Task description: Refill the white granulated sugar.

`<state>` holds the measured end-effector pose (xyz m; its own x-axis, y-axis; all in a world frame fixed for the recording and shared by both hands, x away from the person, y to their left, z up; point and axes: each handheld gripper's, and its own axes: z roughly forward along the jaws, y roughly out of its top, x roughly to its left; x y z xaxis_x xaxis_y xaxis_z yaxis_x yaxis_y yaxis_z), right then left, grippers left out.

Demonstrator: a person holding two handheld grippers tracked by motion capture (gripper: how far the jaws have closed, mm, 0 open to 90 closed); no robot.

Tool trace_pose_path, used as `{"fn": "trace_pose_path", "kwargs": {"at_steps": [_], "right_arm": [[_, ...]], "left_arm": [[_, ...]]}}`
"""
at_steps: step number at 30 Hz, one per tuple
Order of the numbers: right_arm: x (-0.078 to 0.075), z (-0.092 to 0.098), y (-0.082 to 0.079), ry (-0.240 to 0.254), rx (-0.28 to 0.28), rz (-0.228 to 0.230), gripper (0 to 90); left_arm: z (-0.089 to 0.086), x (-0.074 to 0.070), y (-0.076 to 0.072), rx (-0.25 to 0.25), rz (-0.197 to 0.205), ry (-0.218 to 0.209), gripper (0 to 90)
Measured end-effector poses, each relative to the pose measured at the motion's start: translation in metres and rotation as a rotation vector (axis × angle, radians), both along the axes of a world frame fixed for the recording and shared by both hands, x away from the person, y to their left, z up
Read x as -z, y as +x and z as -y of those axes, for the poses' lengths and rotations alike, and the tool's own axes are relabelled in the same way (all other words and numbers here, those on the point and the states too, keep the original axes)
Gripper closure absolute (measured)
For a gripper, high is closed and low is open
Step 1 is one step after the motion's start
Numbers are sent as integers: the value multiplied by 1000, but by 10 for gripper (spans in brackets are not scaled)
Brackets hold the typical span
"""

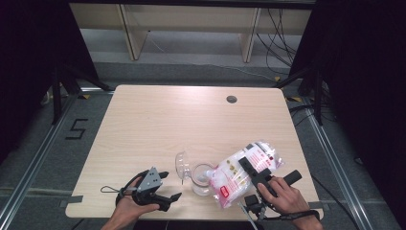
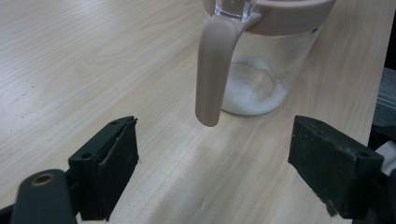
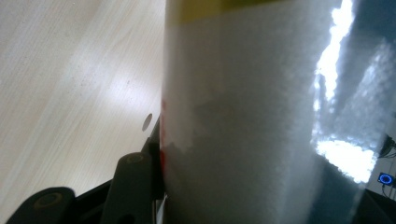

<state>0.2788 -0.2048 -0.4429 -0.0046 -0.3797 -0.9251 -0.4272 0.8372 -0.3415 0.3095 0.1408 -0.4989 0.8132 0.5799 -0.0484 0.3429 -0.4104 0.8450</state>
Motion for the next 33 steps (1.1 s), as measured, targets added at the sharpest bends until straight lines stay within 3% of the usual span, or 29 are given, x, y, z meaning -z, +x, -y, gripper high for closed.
{"fn": "trace_pose_path", "kwargs": {"at_steps": [4, 6, 19, 26, 33], "right_arm": [[1, 1, 0, 15, 12, -11, 556], [0, 0, 0, -4, -2, 4, 556], [-3, 0, 0, -17, 3, 6, 558], [-2, 2, -1, 0, 9, 1, 558], [-5, 1, -1, -23, 2, 17, 559]], "left_arm": [[0, 0, 0, 1, -1, 0, 154], [0, 0, 0, 0, 0, 0, 154], [0, 0, 0, -1, -1, -2, 154], [0, 0, 0, -7, 5, 1, 154], [-1, -1, 0, 1, 3, -4, 154]]}}
